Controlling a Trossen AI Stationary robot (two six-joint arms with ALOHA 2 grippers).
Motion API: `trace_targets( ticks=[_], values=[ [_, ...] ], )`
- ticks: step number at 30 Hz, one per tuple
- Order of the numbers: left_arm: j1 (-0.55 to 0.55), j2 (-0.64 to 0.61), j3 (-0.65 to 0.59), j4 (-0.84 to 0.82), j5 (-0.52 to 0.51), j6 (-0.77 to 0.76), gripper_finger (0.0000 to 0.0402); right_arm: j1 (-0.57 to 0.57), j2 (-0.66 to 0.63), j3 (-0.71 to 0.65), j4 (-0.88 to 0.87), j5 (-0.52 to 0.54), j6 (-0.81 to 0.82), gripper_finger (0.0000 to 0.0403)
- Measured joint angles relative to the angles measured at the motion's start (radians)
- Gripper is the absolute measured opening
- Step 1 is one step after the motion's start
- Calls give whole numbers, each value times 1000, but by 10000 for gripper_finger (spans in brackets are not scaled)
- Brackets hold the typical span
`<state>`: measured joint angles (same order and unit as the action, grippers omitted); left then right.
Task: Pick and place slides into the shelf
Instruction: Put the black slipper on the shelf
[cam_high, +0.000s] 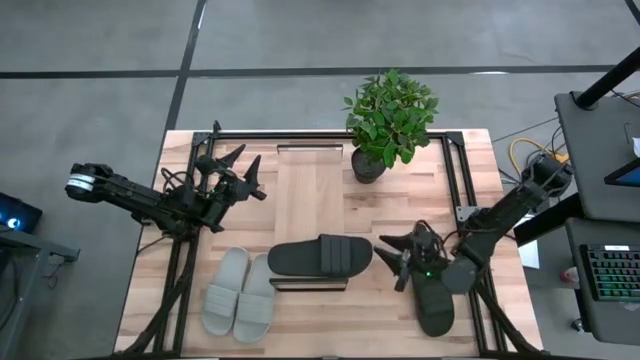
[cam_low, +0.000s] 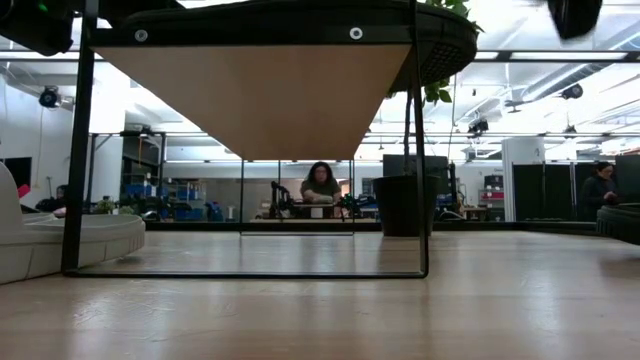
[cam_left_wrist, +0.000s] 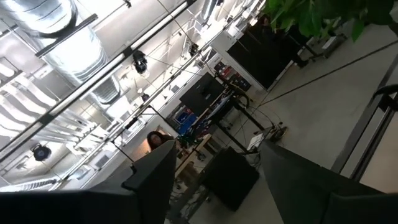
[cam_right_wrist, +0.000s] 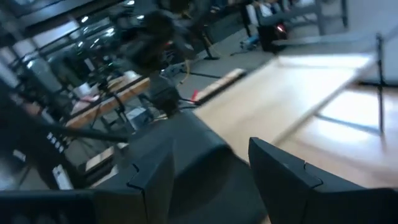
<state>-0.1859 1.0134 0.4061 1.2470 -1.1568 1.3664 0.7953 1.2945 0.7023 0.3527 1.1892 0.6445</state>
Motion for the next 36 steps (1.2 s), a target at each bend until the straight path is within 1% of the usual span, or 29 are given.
trace_targets(
  ticks=[5,7,11,14,17,19,21,22,26,27,28,31,36],
  values=[
    [0,8,0,-3,5,-76,219,69,32,125,-5,0,-271,194],
    [0,8,3,2,10,-79,219,99,58,178,-7,3,-378,194],
    [0,10,3,0,11,-79,219,155,119,284,-16,50,-562,194],
    [0,14,3,-1,11,-79,219,195,167,381,-102,101,-635,194],
    [0,14,3,1,10,-79,219,232,215,491,-256,112,-645,194],
    [0,17,3,0,10,-79,219,252,255,566,-346,92,-623,194],
    [0,18,3,0,10,-79,219,267,291,636,-414,6,-588,194],
    [0,17,3,1,10,-79,219,272,309,671,-444,-63,-566,194],
    [0,17,3,0,7,-79,219,263,366,781,-537,-447,-437,194],
    [0,17,3,0,6,-79,219,260,380,807,-566,-513,-410,194],
    [0,17,3,0,6,-79,219,258,395,832,-605,-545,-383,194],
    [0,18,3,0,6,-80,219,258,437,907,-782,-549,-221,194],
    [0,17,2,-2,-2,-82,219,257,507,1048,-1240,-587,215,194]
  ],
)
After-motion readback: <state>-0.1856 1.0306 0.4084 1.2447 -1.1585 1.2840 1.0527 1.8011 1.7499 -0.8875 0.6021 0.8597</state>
